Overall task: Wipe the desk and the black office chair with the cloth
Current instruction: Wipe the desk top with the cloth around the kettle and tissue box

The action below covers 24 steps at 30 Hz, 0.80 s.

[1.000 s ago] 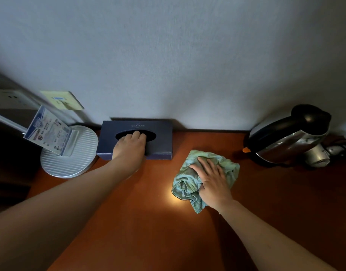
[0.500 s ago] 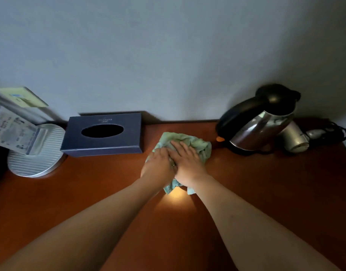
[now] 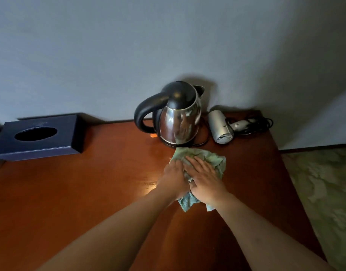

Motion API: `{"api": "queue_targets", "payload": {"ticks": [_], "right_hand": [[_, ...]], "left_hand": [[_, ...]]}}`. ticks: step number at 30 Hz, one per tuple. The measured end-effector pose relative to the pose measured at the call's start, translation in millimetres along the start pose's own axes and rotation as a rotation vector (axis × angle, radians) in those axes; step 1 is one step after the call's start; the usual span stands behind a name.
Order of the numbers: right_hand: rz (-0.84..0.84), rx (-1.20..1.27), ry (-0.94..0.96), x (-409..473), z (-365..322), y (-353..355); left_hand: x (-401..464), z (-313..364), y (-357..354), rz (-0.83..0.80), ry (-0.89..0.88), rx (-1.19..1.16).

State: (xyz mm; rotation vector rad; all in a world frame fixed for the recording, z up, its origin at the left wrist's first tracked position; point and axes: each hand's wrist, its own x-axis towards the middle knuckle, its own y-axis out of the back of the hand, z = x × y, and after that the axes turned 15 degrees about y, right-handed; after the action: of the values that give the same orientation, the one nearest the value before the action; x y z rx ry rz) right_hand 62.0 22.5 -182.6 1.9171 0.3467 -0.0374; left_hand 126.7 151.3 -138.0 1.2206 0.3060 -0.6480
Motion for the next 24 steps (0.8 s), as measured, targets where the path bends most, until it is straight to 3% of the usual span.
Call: {"api": "queue_targets", "payload": {"ticks": [5,8,14,21,24], "right_hand": [[-0.015,0.001,-0.091,-33,30,5],[0.052,-0.027,-0.094,-30,25,-2],[-0.004,-0.09,-0.14,-14,8,-8],[-0.045,-0.034,-0.07,40,-52,-10],[-0.024,0.002,-0.019,56,-73,-13]], "left_hand": [[4,42,-24,-0.016,-0.088,0.089],[8,34,-21,-0.026,-0.097,0.086],[14,11,-12,0.004,-0.059,0.087],[22,-48,36,-0.073,0.07,0.085],[28,-77,60,-0.065,0.216,-0.159]]}}
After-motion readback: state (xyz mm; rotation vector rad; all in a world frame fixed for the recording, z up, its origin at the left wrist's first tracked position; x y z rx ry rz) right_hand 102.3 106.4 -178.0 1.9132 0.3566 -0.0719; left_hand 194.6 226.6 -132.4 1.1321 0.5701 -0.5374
